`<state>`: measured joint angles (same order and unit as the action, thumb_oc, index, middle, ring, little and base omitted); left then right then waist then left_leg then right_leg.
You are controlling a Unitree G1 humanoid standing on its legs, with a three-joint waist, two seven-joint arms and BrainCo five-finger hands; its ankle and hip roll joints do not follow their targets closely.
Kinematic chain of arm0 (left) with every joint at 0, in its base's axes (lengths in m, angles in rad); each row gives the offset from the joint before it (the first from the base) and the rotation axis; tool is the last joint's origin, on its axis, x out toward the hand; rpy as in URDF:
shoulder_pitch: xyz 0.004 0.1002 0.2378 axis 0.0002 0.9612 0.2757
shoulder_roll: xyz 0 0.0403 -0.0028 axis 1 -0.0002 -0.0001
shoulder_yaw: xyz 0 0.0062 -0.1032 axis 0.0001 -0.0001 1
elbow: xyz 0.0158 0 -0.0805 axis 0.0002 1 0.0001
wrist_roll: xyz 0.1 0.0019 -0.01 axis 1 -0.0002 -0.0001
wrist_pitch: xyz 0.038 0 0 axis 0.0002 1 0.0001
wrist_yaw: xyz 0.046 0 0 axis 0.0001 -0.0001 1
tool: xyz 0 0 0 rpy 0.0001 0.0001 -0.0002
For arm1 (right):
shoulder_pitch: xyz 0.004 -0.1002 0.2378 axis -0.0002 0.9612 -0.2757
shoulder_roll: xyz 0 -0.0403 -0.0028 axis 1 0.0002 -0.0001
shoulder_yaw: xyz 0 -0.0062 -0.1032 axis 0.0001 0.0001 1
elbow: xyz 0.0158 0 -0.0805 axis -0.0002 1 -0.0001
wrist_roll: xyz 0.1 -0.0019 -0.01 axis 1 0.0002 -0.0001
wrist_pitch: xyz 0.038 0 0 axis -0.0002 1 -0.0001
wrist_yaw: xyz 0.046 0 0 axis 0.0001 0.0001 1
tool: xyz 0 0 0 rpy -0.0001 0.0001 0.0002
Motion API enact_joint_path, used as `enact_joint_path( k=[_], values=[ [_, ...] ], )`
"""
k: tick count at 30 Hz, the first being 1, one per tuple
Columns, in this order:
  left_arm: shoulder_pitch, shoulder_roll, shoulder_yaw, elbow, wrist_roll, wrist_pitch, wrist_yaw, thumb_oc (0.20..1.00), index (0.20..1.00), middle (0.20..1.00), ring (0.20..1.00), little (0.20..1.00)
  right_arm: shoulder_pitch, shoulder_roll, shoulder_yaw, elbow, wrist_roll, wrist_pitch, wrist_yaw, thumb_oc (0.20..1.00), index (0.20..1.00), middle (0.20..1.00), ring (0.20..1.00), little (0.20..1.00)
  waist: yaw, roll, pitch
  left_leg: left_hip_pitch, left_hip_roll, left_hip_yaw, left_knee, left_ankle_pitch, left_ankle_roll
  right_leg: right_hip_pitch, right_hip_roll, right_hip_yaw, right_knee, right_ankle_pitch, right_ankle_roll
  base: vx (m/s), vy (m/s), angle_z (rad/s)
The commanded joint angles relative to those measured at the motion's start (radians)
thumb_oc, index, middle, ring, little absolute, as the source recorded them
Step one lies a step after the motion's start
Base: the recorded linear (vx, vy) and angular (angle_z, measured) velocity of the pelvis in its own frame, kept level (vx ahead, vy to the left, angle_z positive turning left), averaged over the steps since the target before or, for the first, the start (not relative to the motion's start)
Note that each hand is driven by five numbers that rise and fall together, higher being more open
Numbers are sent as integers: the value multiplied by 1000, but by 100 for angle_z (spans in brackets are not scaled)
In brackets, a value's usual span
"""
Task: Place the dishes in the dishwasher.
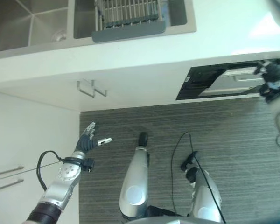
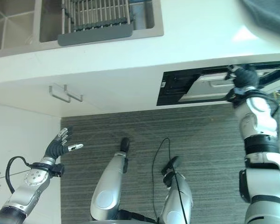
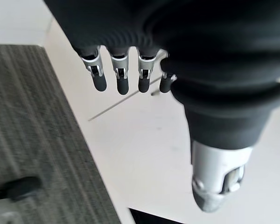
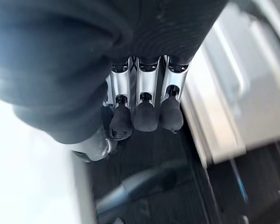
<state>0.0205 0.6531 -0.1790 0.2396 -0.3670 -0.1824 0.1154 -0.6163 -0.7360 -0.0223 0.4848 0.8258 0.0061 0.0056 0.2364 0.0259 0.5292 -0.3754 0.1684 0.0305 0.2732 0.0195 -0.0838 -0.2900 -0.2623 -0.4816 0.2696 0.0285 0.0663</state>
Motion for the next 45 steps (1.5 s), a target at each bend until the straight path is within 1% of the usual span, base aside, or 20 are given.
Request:
enact_joint_path(
  k=[1, 5, 6, 9, 13, 14, 16, 17, 19, 20, 24, 25, 26, 27, 29, 31, 32, 33, 38, 45],
  values=[
    [38, 28, 44, 24, 41, -64, 51, 1000, 1000, 1000, 1000, 1000, -61, -12, -5, -21, -45, -103, 11, 200, 200, 200, 200, 200, 19, -35, -48, 25, 3, 25, -26, -14, -5, 139, -22, 75, -28, -80, 68, -111, -78, -11],
    [9, -14, 51, 93, 62, -76, 65, 1000, 1000, 1000, 1000, 1000, 74, 61, -10, -126, -100, -115, 27, 200, 200, 200, 200, 200, -20, -63, -92, 91, 33, 47, -71, 1, -24, 208, 20, 83, -85, -87, 64, -120, -124, -14],
    [4, -34, 52, 110, 67, -76, 69, 1000, 1000, 1000, 1000, 1000, 110, 82, -9, -146, -142, -104, 35, 200, 200, 200, 200, 200, -31, -67, -106, 108, 44, 62, -88, 29, -26, 221, 32, 74, -103, -71, 49, -142, -87, -20],
    [14, -70, 59, 146, 56, -82, 73, 1000, 1000, 1000, 1000, 1000, 172, 113, 5, -152, -166, -81, 71, 200, 200, 200, 200, 200, -47, -69, -138, 167, 72, 71, -133, 50, -44, 259, 62, 82, -120, -84, 29, -43, -104, -28],
    [82, -157, 99, 215, 44, -126, 38, 1000, 1000, 1000, 1000, 1000, 338, 167, 16, -176, -186, -40, 135, 200, 200, 200, 200, 200, -74, -67, -194, 234, 122, 110, -234, 123, -75, 321, 105, 87, -190, -70, 10, 46, -92, -13],
    [89, -172, 102, 237, 64, -142, 14, 1000, 1000, 1000, 1000, 1000, 386, 175, 2, -171, -239, -52, 142, 200, 200, 200, 200, 200, -89, -71, -206, 237, 109, 137, -187, 80, -75, 340, 104, 84, -198, -83, 12, 20, -92, 12],
    [78, -207, 92, 272, 100, -137, -29, 1000, 1000, 1000, 1000, 1000, 480, 177, -29, -152, -236, -43, 127, 200, 200, 200, 200, 200, -135, -89, -220, 247, 49, 289, 25, -59, -24, 359, 63, 28, -207, -58, 15, -50, -15, 77],
    [61, -214, 77, 287, 106, -118, -38, 1000, 1000, 1000, 1000, 1000, 497, 179, -35, -109, -229, -45, 128, 200, 200, 200, 200, 200, -142, -85, -226, 243, 39, 307, 69, -70, -33, 378, 62, 9, -214, -50, 22, 3, 184, 151],
    [41, -227, 56, 334, 123, -101, -46, 1000, 1000, 1000, 1000, 1000, 505, 214, -17, -29, -233, -53, 132, 200, 200, 200, 200, 200, -148, -80, -250, 333, 10, 341, -71, -70, -13, 395, 47, -15, -228, -27, 52, 110, 339, 123],
    [22, -245, 45, 379, 140, -88, -48, 1000, 1000, 1000, 1000, 1000, 516, 245, 9, 6, -213, -32, 128, 200, 200, 200, 200, 200, -150, -76, -273, 396, -33, 319, -176, -58, 4, 398, 36, -6, -241, 5, 80, 167, 342, 55],
    [1, -272, 43, 439, 87, -43, -69, 1000, 1000, 1000, 1000, 1000, 585, 354, 48, 74, -271, -26, 146, 200, 200, 200, 200, 200, -164, -79, -312, 492, -81, 301, -320, -52, 35, 375, -6, 2, -177, 80, 122, 153, 247, 34],
    [-3, -273, 55, 457, 72, -31, -87, 1000, 1000, 1000, 1000, 1000, 606, 376, 61, 85, -269, -34, 144, 294, 294, 294, 294, 294, -170, -78, -316, 503, -86, 294, -336, -57, 48, 354, -23, 11, -123, 97, 129, 133, 174, 46],
    [-9, -274, 57, 470, 62, -17, -96, 1000, 1000, 1000, 1000, 1000, 614, 391, 66, 97, -265, -30, 136, 325, 325, 325, 325, 325, -179, -78, -319, 508, -91, 274, -347, -62, 58, 335, -24, 40, -91, 103, 130, 123, 75, 40],
    [-19, -278, 54, 495, 63, -7, -104, 1000, 1000, 1000, 1000, 1000, 617, 405, 73, 122, -264, -29, 138, 429, 429, 429, 429, 429, -193, -77, -324, 509, -94, 246, -351, -68, 65, 318, -8, 86, -83, 95, 128, 51, 6, 47],
    [-51, -286, 46, 553, 48, 20, -123, 1000, 1000, 1000, 1000, 1000, 621, 421, 94, 177, -309, -37, 143, 464, 464, 464, 464, 464, -223, -84, -334, 496, -100, 216, -360, -53, 77, 295, 32, 157, -147, 96, 112, 46, -93, 61],
    [-72, -298, 41, 606, 50, 39, -147, 1000, 1000, 1000, 1000, 1000, 615, 424, 104, 240, -331, -42, 147, 595, 595, 595, 595, 595, -235, -92, -341, 500, -103, 207, -358, -62, 79, 288, 43, 195, -204, 103, 122, 81, -135, 79],
    [-73, -301, 33, 633, 57, 48, -163, 1000, 1000, 1000, 1000, 1000, 604, 425, 109, 291, -331, -36, 159, 859, 859, 859, 859, 859, -236, -95, -349, 503, -103, 206, -360, -64, 78, 281, 48, 195, -234, 105, 125, 63, -135, 67],
    [-74, -304, 29, 650, 54, 54, -176, 1000, 1000, 1000, 1000, 1000, 597, 422, 109, 325, -335, -39, 167, 1000, 1000, 1000, 1000, 1000, -234, -94, -348, 510, -100, 204, -360, -66, 79, 290, 53, 201, -244, 97, 125, 49, -175, 40],
    [-84, -344, 59, 815, -32, 109, -218, 1000, 1000, 1000, 1000, 1000, 556, 430, 124, 532, -380, -40, 177, 1000, 1000, 1000, 1000, 1000, -226, -96, -403, 530, -65, 225, -360, -55, 53, 376, 90, 197, -323, 58, 99, 102, -185, 2],
    [-70, -401, 90, 964, -74, 118, -254, 1000, 1000, 1000, 1000, 1000, 554, 461, 116, 708, -456, -18, 190, 1000, 1000, 1000, 1000, 1000, -228, -74, -454, 574, -47, 237, -360, -56, 34, 453, 115, 192, -351, 11, 64, 136, -58, -11]
  ],
)
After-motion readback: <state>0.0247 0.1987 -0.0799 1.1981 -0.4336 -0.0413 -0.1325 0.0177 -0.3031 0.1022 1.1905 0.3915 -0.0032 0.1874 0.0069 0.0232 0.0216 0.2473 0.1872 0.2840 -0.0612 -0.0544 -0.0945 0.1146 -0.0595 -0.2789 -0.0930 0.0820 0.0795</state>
